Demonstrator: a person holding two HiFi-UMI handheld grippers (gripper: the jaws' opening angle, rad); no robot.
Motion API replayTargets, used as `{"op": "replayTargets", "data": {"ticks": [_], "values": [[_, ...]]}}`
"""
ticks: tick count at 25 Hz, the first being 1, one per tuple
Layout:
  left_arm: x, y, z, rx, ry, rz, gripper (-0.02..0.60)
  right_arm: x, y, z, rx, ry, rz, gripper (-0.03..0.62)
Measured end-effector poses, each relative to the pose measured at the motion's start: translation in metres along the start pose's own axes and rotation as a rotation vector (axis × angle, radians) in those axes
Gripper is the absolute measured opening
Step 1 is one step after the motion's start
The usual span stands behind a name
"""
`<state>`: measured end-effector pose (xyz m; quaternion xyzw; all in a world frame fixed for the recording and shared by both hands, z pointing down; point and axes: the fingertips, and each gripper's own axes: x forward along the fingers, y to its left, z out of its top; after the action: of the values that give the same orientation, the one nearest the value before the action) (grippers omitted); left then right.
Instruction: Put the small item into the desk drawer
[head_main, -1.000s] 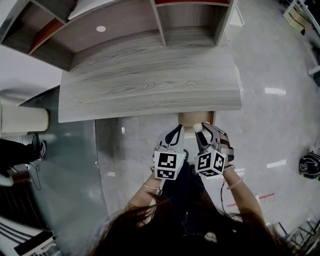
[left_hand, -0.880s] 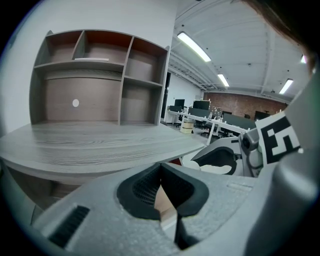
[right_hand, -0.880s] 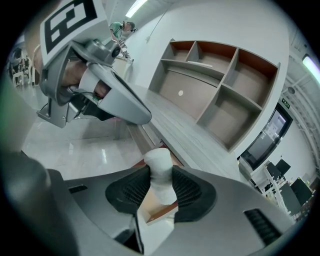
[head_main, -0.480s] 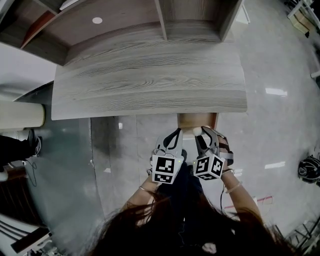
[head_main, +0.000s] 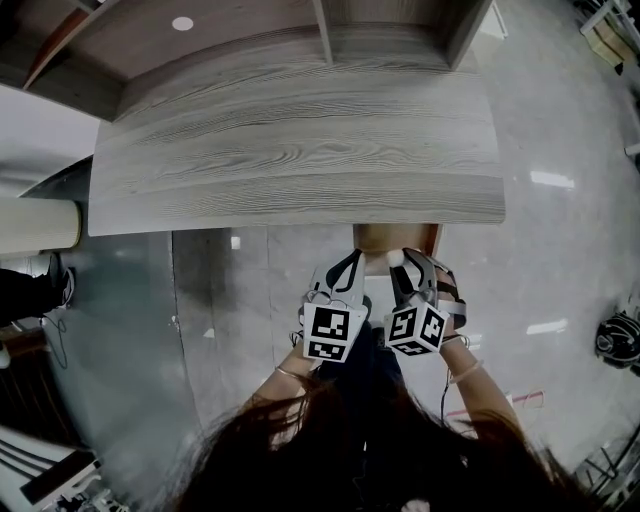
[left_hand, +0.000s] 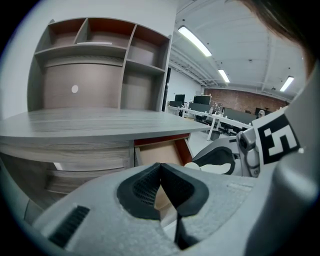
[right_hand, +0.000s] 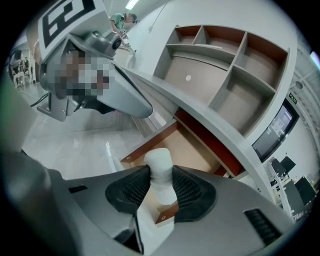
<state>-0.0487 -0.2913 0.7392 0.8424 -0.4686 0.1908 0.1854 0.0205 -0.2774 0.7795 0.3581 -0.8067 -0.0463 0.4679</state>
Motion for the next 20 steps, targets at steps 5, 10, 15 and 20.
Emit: {"op": "replayTargets", "data": {"ticks": [5,10,15,20], "values": [[0.011,0.002,-0.013,-0.005,0.007,0.0,0.015,0.017,0.005,-0.014,0.01,0.029,0.006,0.129],[0.02,0.006,-0.024,-0.015,0.016,0.001,0.015,0.034,0.012,-0.026,0.032,0.065,0.019,0.13],[0.028,0.007,-0.035,-0.01,0.031,-0.002,0.015,0.049,0.013,-0.035,0.049,0.09,0.022,0.13],[0.031,0.008,-0.043,-0.012,0.043,-0.001,0.015,0.061,0.014,-0.039,0.065,0.107,0.03,0.13]]}}
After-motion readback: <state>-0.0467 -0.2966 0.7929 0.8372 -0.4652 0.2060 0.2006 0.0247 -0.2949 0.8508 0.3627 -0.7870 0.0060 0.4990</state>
